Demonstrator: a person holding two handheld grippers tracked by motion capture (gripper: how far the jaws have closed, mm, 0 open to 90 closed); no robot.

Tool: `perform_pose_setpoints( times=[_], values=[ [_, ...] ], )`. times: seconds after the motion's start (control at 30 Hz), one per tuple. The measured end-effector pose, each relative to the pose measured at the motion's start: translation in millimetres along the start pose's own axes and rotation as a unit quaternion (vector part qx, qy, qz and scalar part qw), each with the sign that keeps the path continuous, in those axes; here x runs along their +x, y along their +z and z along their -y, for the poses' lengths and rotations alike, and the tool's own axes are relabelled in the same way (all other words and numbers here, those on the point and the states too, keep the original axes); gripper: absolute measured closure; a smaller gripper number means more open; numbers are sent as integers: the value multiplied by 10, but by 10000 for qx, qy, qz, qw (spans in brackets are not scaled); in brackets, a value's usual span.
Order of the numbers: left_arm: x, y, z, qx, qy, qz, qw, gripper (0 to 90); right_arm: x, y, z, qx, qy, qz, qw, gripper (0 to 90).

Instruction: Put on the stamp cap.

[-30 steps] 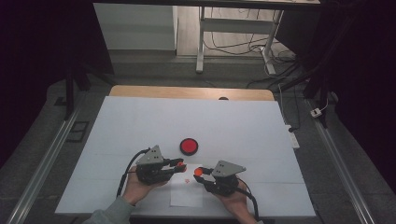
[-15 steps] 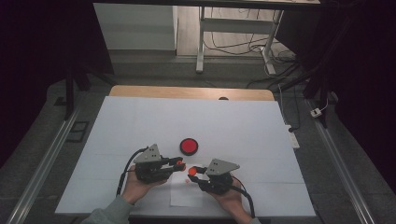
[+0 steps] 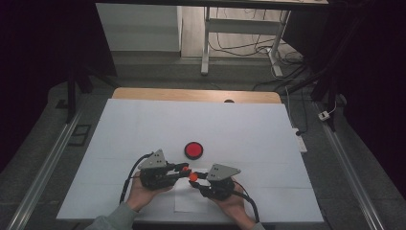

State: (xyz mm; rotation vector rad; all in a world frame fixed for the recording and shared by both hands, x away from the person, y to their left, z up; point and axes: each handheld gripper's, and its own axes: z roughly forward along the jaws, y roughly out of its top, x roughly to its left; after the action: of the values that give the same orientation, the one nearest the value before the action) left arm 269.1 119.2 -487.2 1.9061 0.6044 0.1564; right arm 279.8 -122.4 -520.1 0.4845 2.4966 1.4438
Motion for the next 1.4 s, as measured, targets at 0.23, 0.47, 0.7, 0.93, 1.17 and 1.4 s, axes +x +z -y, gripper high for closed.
perform_pose_setpoints(
  times=[0.23, 0.47, 0.7, 0.93, 1.17, 1.4],
  values=[
    [10, 55, 3, 51, -11, 81, 10000, 728, -9, -6, -11, -55, 30, 9, 10000, 645],
    [-5, 106, -4, 52, 12, 113, 9999, 728, 12, -3, -17, -73, 9, 4, 10000, 645],
    [-3, 119, -3, 66, -12, 143, 9999, 728, 17, 4, -25, -100, 9, -30, 9999, 645],
    [-4, 131, 3, 104, -3, 163, 9998, 728, 16, -6, -28, -142, 25, -17, 9999, 645],
    [-1, 144, 9, 121, -31, 165, 9998, 728, 11, -19, -28, -216, 70, 27, 9997, 645],
    [1, 152, 11, 118, -56, 170, 9998, 728, 10, -22, -28, -216, 73, 36, 9997, 645]
  ],
)
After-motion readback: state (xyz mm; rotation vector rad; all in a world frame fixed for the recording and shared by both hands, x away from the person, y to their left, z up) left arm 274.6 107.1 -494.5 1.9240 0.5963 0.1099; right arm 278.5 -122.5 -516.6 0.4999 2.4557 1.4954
